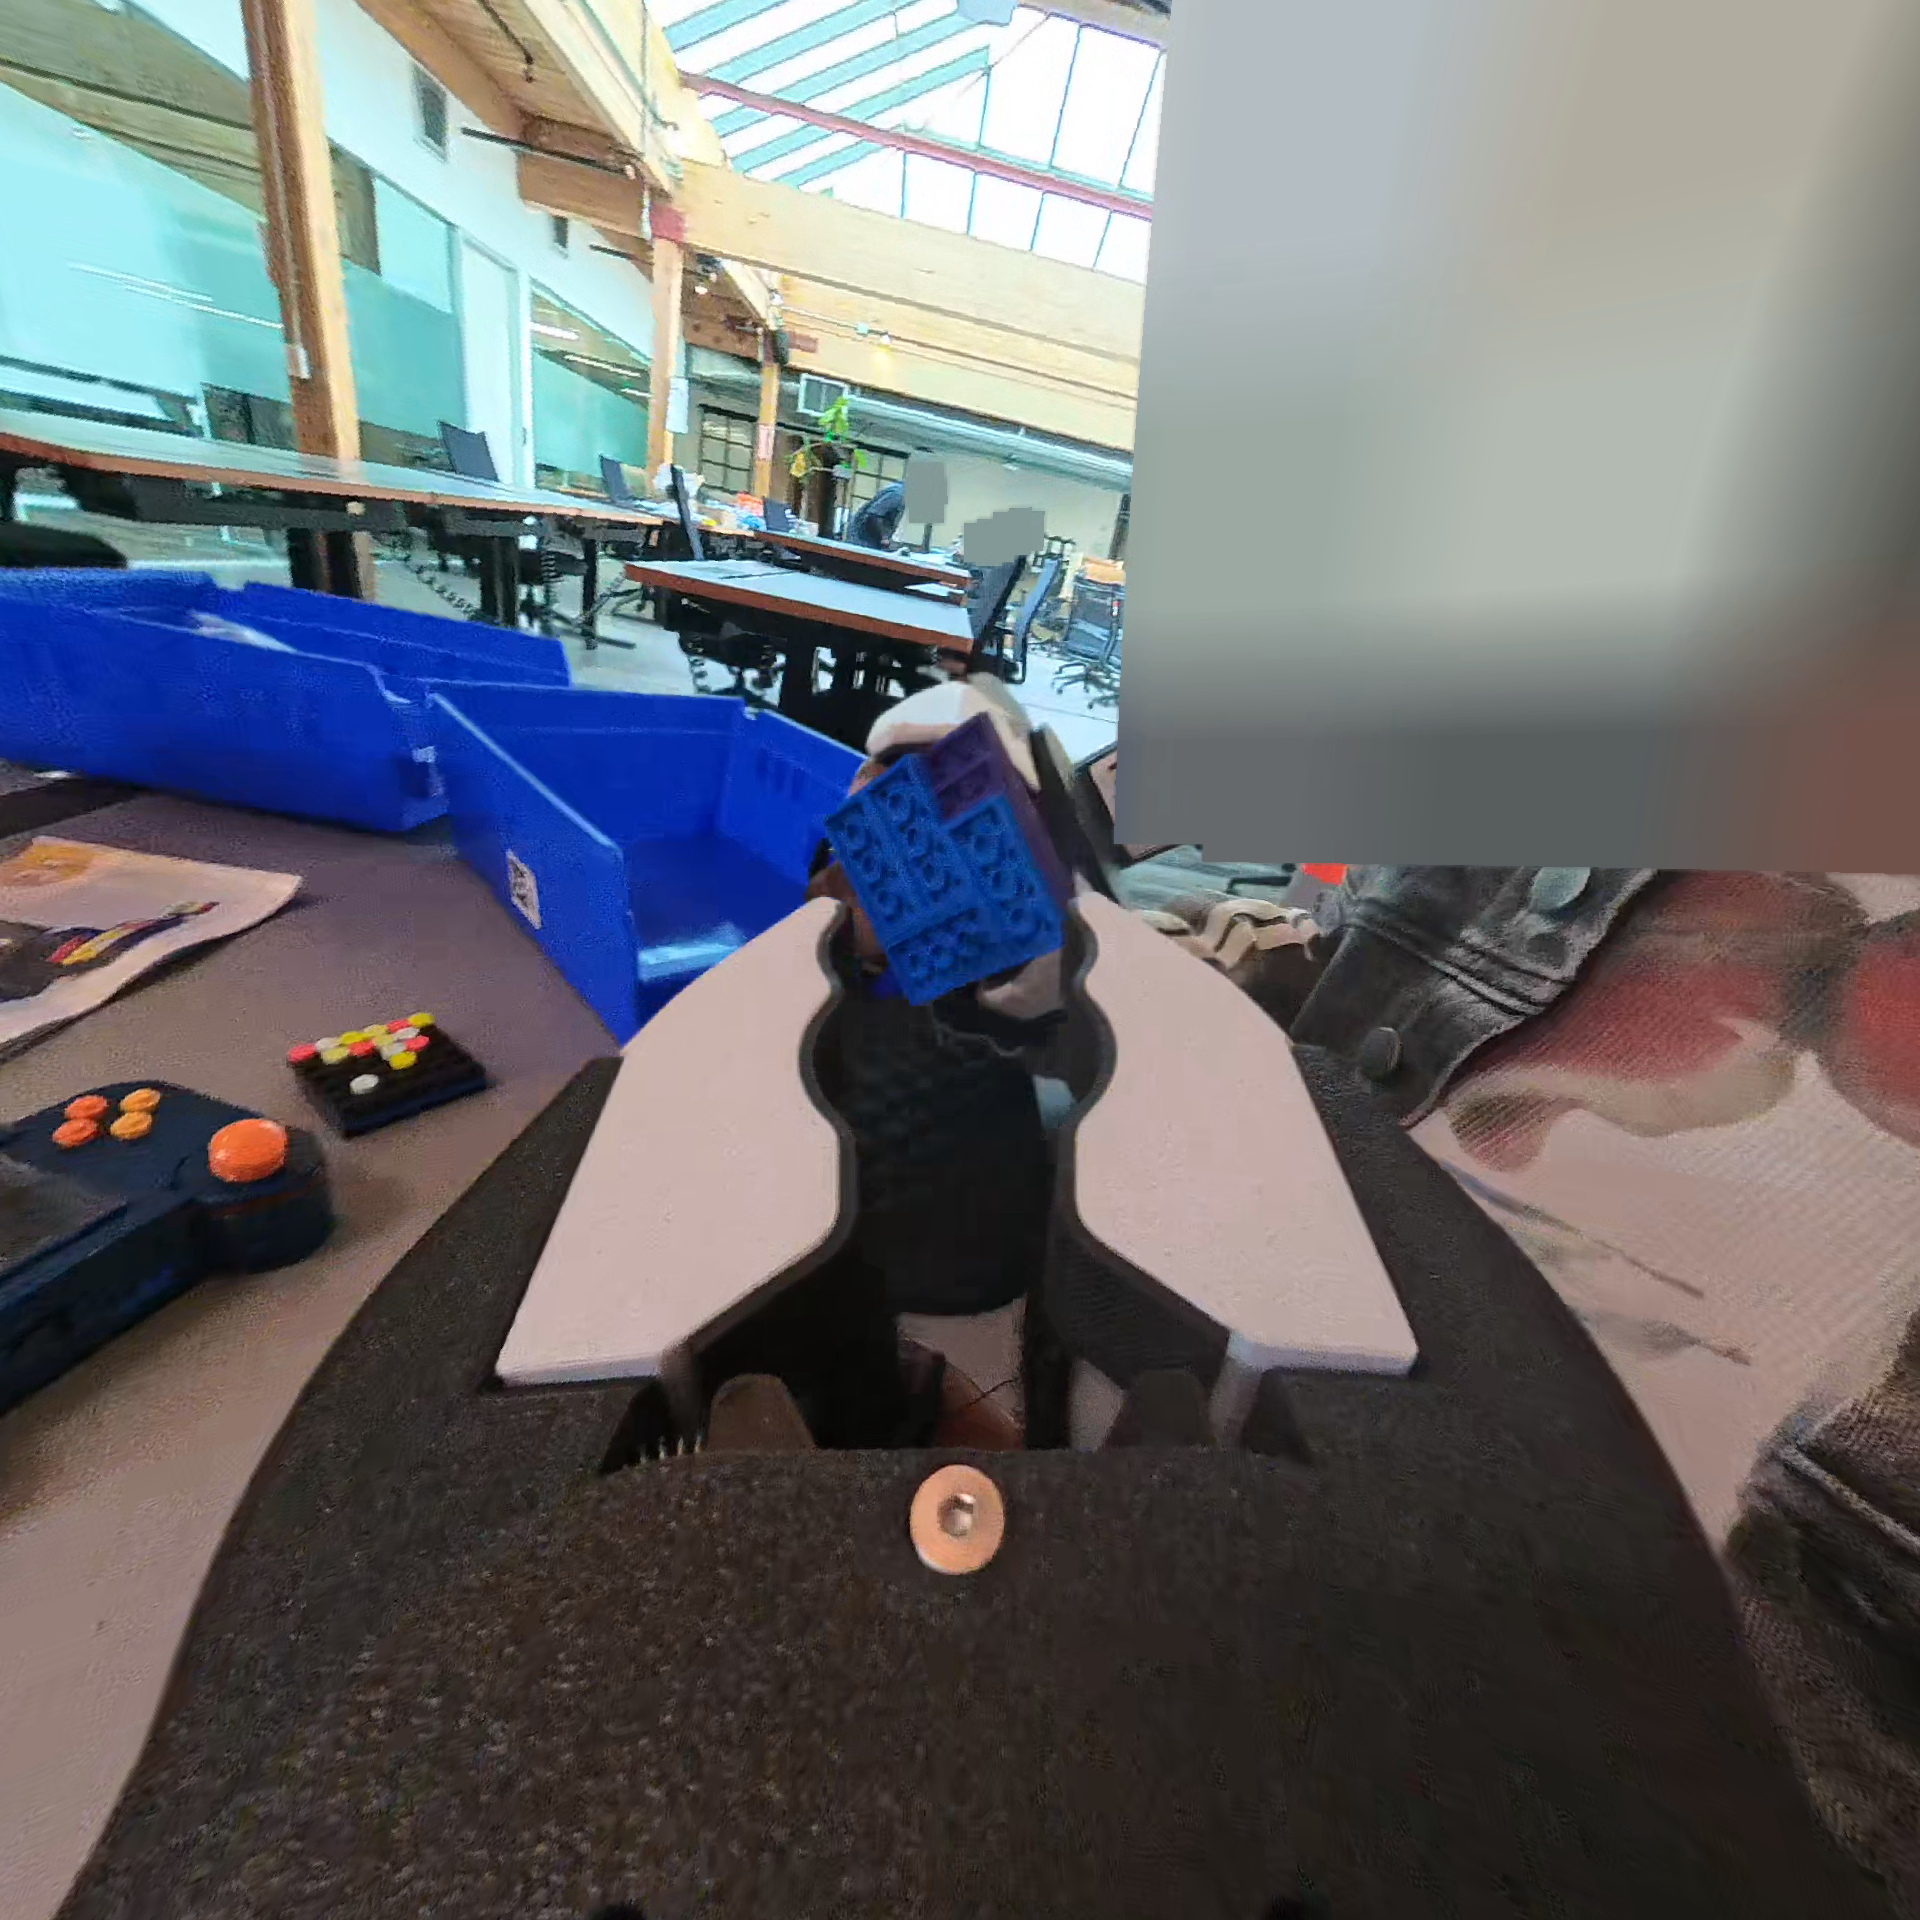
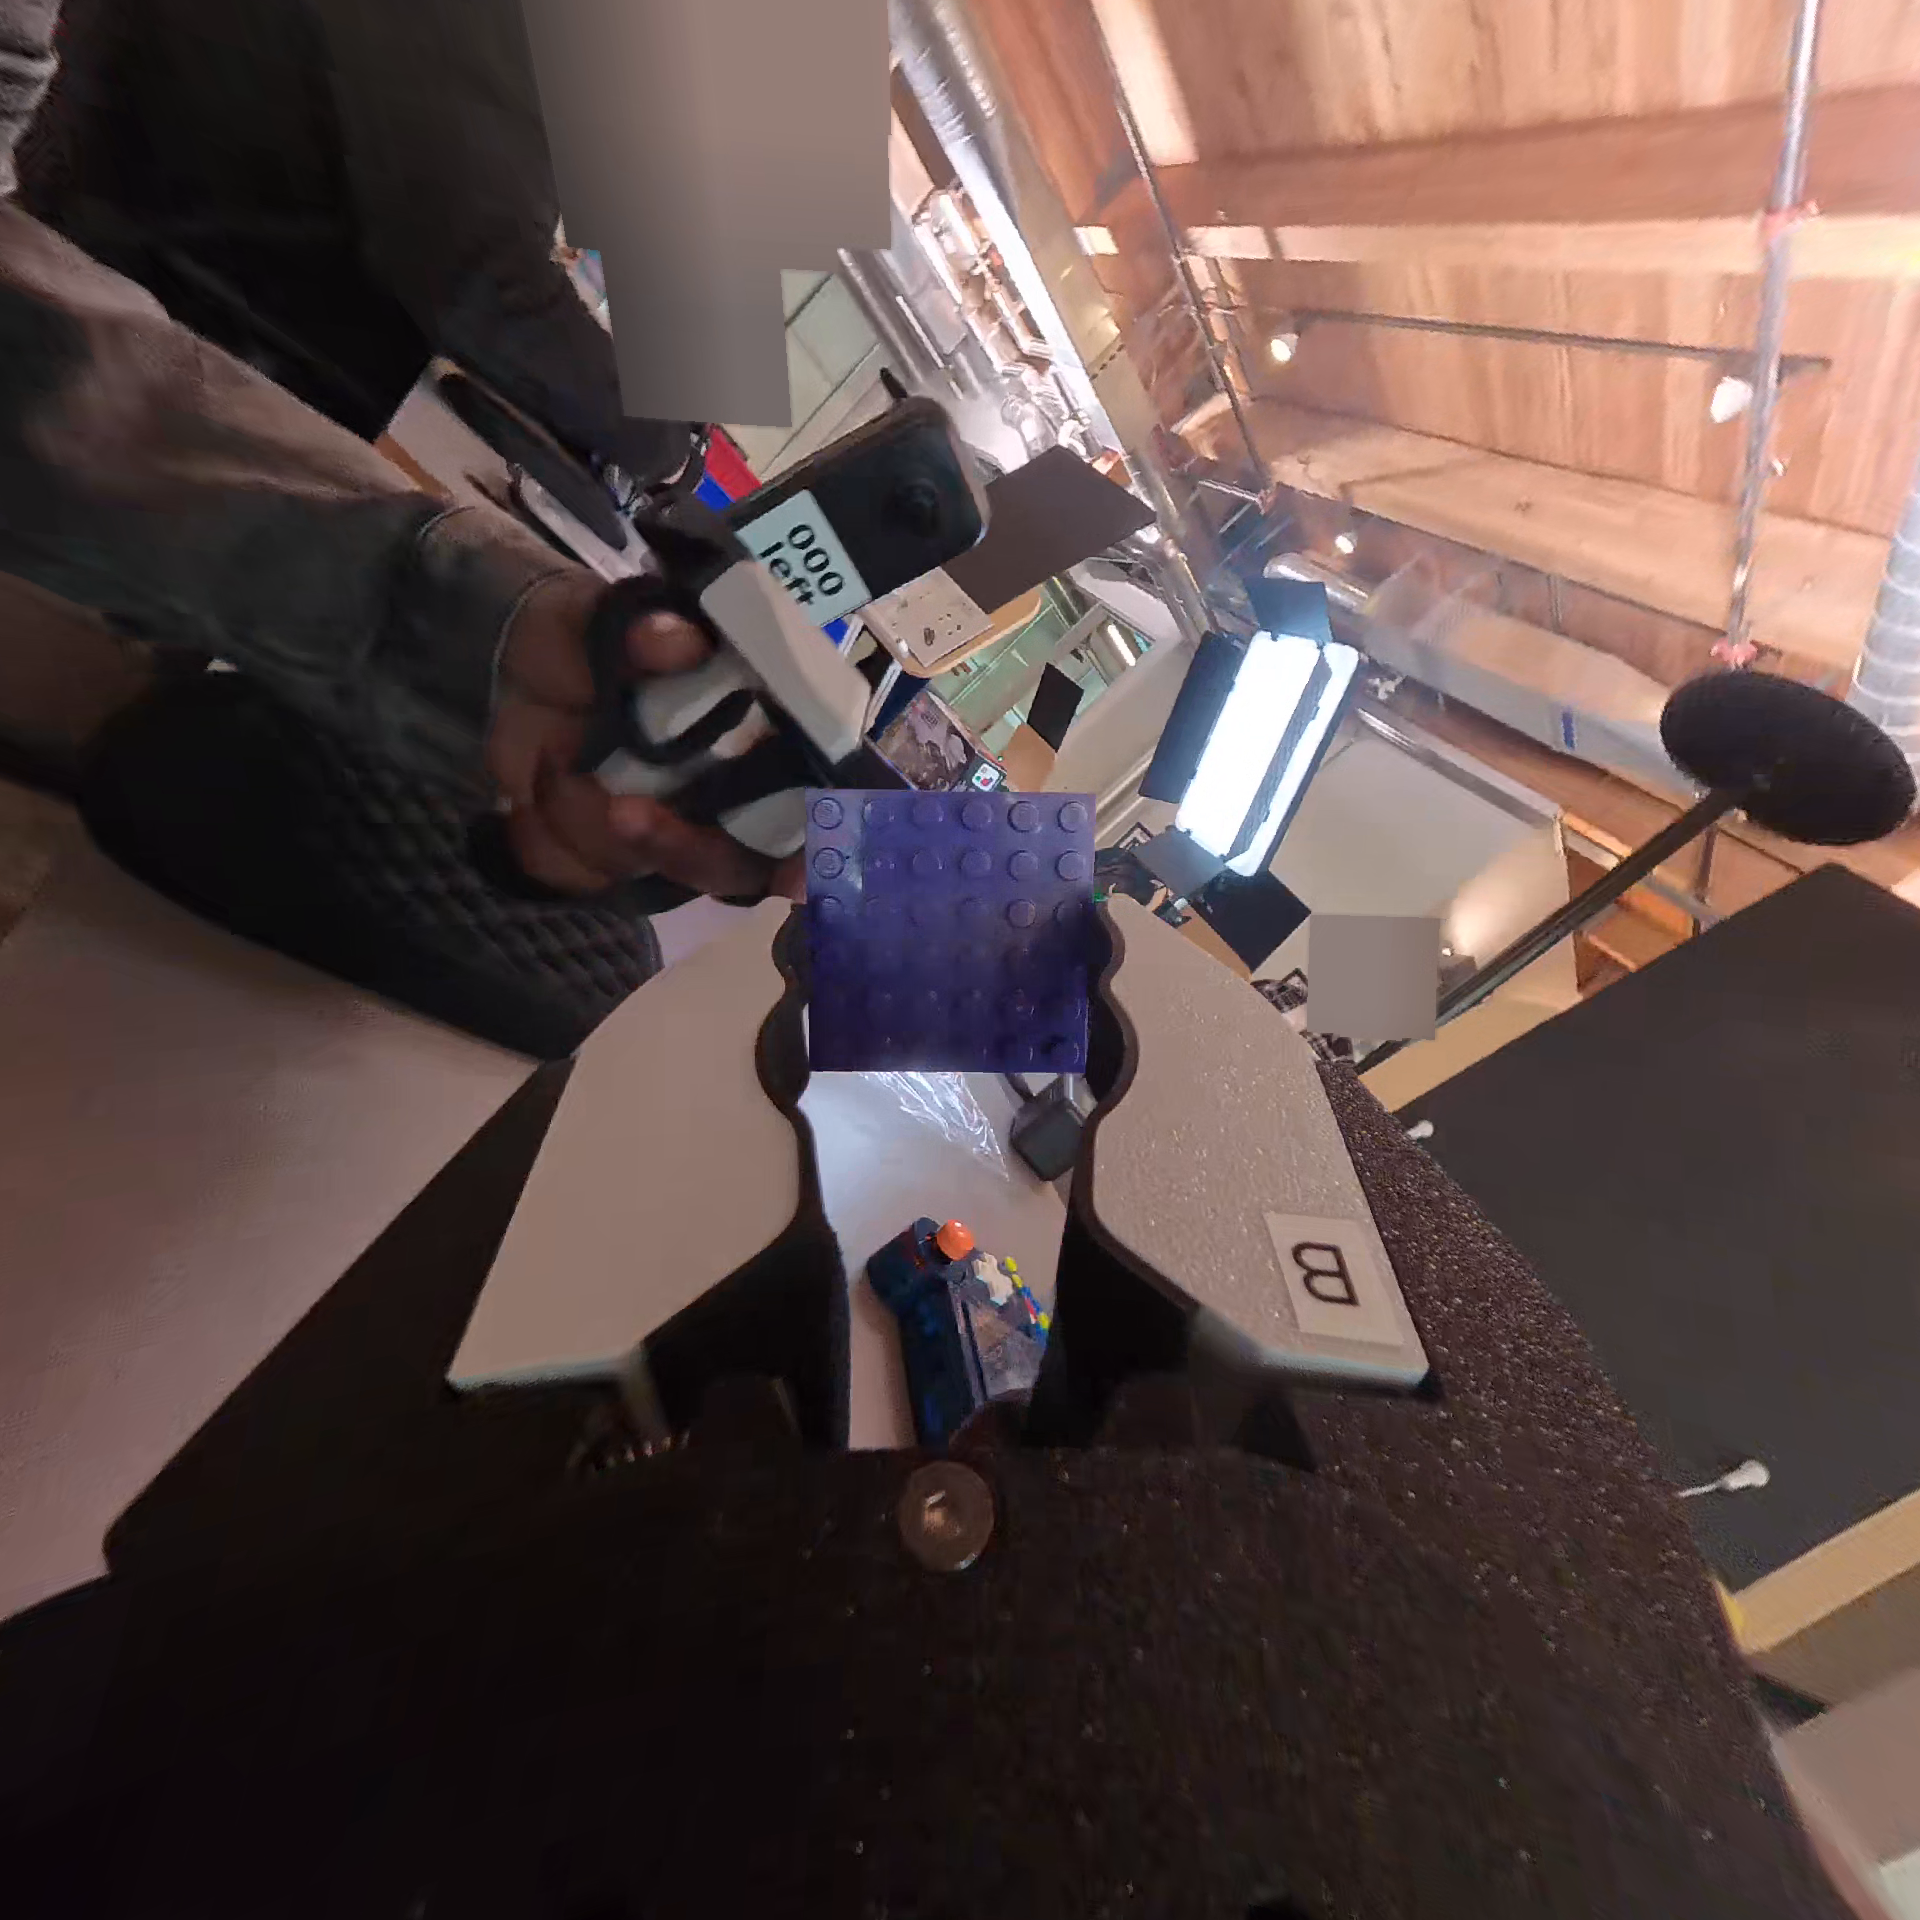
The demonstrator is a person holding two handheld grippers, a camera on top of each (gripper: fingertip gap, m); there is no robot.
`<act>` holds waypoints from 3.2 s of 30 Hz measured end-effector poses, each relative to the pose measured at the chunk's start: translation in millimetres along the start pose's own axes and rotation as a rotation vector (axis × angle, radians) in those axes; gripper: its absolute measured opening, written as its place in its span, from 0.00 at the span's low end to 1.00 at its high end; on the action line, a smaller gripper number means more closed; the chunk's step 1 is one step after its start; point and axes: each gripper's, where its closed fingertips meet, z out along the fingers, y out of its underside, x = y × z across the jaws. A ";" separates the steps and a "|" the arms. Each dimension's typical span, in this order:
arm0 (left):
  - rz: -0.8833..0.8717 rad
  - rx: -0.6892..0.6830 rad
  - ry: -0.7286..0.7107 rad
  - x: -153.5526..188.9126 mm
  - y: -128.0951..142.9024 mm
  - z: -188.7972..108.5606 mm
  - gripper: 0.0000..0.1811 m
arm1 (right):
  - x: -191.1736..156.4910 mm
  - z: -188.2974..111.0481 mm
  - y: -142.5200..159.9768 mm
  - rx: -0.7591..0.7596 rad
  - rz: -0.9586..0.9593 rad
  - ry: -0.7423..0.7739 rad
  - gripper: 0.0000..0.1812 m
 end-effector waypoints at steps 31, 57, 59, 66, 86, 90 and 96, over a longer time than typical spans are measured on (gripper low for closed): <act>0.443 -0.061 -0.056 23.1 -12.6 23.4 0.18 | -3.7 0.7 -16.3 0.228 0.802 -0.251 0.28; 0.449 -0.425 -0.042 5.2 20.5 1.8 0.17 | -28.7 18.6 10.6 -0.170 0.468 -0.405 0.31; 0.425 -0.368 -0.030 9.7 13.1 3.9 0.17 | -23.8 18.4 2.6 -0.092 0.503 -0.384 0.30; 0.387 -0.346 -0.021 9.0 18.9 2.4 0.17 | -26.1 15.8 2.1 -0.010 0.614 -0.365 0.29; 0.403 -0.227 -0.031 -3.1 16.0 12.0 0.21 | -21.8 12.6 13.2 0.014 0.675 -0.392 0.30; 0.372 -0.235 0.001 0.2 18.9 10.0 0.22 | -27.3 12.8 10.6 0.011 0.675 -0.423 0.30; 0.376 -0.228 0.009 1.4 22.3 5.3 0.18 | -29.2 14.8 13.3 -0.006 0.679 -0.418 0.30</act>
